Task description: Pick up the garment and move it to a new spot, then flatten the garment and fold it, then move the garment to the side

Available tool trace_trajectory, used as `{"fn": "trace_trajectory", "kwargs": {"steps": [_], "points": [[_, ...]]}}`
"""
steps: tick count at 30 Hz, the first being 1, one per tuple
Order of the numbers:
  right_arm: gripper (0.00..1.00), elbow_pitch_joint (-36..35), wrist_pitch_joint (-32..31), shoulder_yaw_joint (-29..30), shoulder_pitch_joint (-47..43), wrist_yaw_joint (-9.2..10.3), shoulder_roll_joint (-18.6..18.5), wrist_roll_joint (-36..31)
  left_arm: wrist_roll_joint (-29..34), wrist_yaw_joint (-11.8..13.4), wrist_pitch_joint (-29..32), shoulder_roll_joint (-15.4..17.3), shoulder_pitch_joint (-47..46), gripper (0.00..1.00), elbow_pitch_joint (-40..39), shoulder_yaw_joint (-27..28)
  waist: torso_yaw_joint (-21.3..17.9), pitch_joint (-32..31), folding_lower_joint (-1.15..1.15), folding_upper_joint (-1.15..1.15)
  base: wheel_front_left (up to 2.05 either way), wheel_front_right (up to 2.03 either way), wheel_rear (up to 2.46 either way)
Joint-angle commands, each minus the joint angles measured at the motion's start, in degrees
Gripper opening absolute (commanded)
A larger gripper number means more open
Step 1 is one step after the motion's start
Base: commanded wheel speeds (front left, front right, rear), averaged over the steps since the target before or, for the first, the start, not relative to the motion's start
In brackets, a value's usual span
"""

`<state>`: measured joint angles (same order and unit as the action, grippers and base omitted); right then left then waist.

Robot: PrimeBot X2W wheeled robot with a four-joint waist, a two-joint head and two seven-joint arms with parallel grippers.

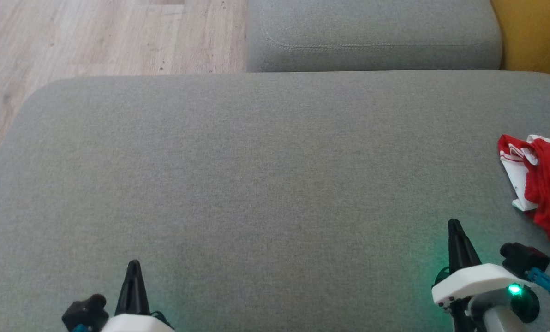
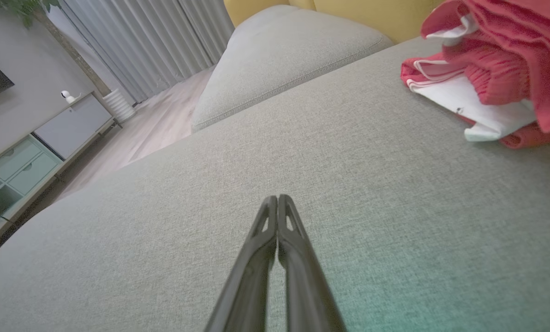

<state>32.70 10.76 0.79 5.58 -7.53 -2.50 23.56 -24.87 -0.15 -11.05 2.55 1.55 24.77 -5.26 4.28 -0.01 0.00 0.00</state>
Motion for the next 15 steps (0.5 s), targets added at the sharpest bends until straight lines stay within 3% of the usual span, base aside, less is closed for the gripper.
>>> {"fn": "trace_trajectory", "kwargs": {"steps": [1, 15], "points": [[0.0, -2.3, -0.4, 0.2, 2.5, 0.01, -0.2, 1.7, -1.6, -0.5, 0.4, 0.1, -2.7, 0.0, -2.1, 1.3, -0.1, 0.0, 0.0, 0.0, 0.0, 0.0, 0.0], [0.0, -4.6, -2.7, 1.0, 2.2, 0.01, -0.2, 10.9, -10.6, -1.4, 2.7, 0.1, -3.4, 0.0, -3.3, 2.7, -0.6, 0.0, 0.0, 0.0, 0.0, 0.0, 0.0]]}}
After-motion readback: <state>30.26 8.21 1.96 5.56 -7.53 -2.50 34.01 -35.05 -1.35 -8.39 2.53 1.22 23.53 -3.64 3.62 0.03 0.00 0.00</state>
